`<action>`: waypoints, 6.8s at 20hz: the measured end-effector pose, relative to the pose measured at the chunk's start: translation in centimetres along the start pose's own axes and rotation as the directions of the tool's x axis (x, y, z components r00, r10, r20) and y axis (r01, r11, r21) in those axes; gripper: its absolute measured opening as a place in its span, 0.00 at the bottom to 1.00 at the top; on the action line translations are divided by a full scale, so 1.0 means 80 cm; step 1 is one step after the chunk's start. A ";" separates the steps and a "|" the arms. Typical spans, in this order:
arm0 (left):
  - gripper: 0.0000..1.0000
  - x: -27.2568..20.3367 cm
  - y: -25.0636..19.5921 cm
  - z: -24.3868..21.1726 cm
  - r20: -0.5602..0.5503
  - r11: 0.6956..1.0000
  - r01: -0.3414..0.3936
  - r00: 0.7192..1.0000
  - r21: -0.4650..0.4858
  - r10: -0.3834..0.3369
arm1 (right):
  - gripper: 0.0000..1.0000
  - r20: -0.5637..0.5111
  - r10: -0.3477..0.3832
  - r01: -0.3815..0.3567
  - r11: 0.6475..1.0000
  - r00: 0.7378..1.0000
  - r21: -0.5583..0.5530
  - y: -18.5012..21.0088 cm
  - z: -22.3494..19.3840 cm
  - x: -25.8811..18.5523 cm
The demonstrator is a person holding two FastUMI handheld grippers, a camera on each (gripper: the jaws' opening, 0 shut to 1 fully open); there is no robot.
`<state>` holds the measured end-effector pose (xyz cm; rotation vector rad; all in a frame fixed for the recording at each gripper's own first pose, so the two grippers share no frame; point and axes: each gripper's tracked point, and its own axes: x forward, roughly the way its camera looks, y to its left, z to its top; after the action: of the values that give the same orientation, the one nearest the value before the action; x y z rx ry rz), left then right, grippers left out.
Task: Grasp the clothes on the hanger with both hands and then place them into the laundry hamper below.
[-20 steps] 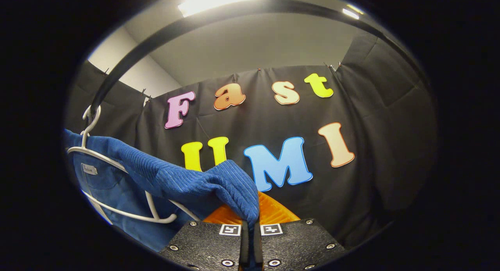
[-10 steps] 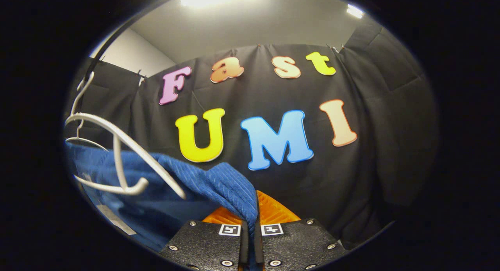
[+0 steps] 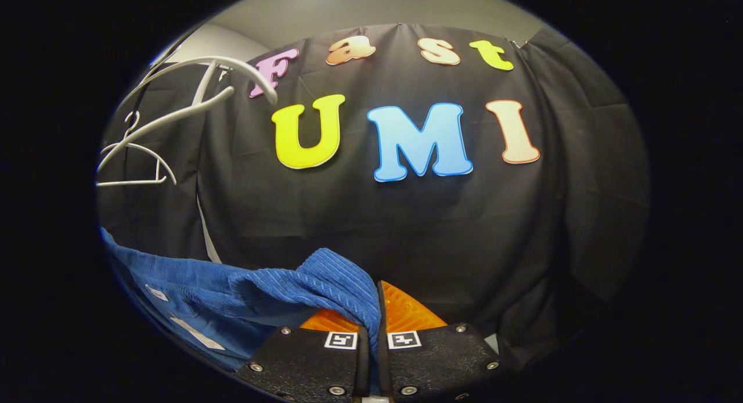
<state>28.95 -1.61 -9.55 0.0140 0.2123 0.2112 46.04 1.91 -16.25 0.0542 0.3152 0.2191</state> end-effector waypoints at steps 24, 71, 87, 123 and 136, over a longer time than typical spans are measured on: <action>0.01 -0.294 0.034 0.072 0.159 0.946 0.325 0.934 -0.005 -0.320 | 0.05 0.189 -0.062 0.058 0.998 0.980 0.023 0.112 0.051 -0.417; 0.01 -0.275 -0.138 -0.433 -0.488 0.913 0.406 0.805 0.037 -0.337 | 0.05 -0.466 0.010 -0.044 0.997 0.885 -0.061 0.162 -0.407 -0.399; 0.26 -0.324 -0.101 -0.524 -0.674 0.903 0.424 0.688 0.073 -0.269 | 0.27 -0.626 -0.042 -0.031 0.994 0.779 -0.105 0.158 -0.499 -0.431; 0.94 -0.436 -0.079 -0.100 -0.057 0.871 0.489 0.872 0.054 -0.486 | 0.95 -0.037 -0.174 0.173 0.984 0.984 -0.042 0.106 -0.155 -0.627; 0.94 -0.635 -0.060 -0.017 0.138 0.915 0.396 0.905 0.076 -0.403 | 0.92 0.176 -0.139 0.146 0.989 0.974 -0.029 0.036 -0.072 -0.798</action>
<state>-18.92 -16.96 -0.51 0.0324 0.0649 -0.2061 -15.57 -9.38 -2.23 0.0094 0.1393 0.0771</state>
